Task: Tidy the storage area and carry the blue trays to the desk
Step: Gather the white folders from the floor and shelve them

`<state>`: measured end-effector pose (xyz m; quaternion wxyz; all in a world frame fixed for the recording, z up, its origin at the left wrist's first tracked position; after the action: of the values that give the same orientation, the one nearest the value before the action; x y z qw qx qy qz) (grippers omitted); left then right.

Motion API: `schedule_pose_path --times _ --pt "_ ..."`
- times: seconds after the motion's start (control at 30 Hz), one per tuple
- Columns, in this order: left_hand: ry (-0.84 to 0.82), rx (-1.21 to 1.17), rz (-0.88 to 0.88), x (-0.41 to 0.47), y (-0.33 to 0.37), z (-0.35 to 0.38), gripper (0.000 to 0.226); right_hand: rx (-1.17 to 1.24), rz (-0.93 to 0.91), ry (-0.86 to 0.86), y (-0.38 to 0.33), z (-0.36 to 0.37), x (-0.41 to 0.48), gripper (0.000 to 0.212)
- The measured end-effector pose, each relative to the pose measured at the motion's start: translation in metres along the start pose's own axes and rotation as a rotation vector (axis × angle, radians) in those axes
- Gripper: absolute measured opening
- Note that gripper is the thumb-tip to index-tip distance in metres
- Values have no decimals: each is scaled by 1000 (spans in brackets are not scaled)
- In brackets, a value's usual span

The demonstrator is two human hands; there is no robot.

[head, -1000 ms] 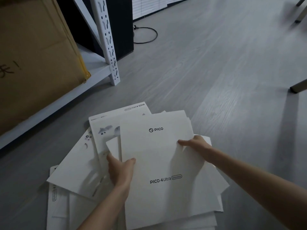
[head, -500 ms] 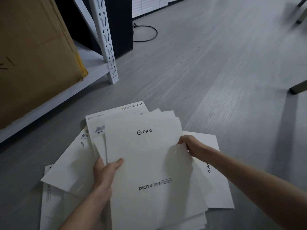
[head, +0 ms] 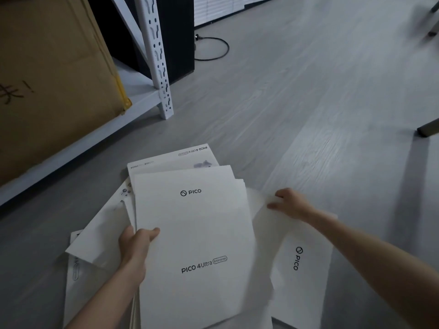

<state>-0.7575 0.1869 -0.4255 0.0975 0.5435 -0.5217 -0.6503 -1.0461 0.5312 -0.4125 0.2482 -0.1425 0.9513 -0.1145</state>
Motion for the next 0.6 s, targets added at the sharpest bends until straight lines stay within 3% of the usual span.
schedule_pose_path --times 0.1,0.17,0.27,0.33,0.43,0.5,0.6 --pt "-2 -22 -53 7 -5 4 34 374 124 94 18 -25 -20 34" --pt "-26 -28 -90 10 -9 12 34 625 166 -8 14 -10 -36 28" --pt "-71 8 -109 7 -14 30 41 739 206 -251 -15 39 -49 33" --pt "-42 121 -68 5 -13 36 48 851 222 -264 -39 52 -55 35" --pt "26 259 -5 -3 -6 31 59 777 184 -197 -60 48 -53 45" --pt "77 369 3 -7 0 23 58 716 185 -129 -61 48 -45 41" --pt "31 247 20 -3 13 21 63 760 219 -60 -72 49 -33 41"
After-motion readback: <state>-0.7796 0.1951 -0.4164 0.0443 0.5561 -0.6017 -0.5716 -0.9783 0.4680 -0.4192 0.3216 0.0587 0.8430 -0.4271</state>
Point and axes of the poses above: each hand's wrist, its own x-axis towards the middle knuckle, its own z-axis out of the palm, y = z × x, the point moved 8 cm from there along x, towards the middle knuckle, and after that the axes turned 2 degrees about -y, right-handed, at the moved point
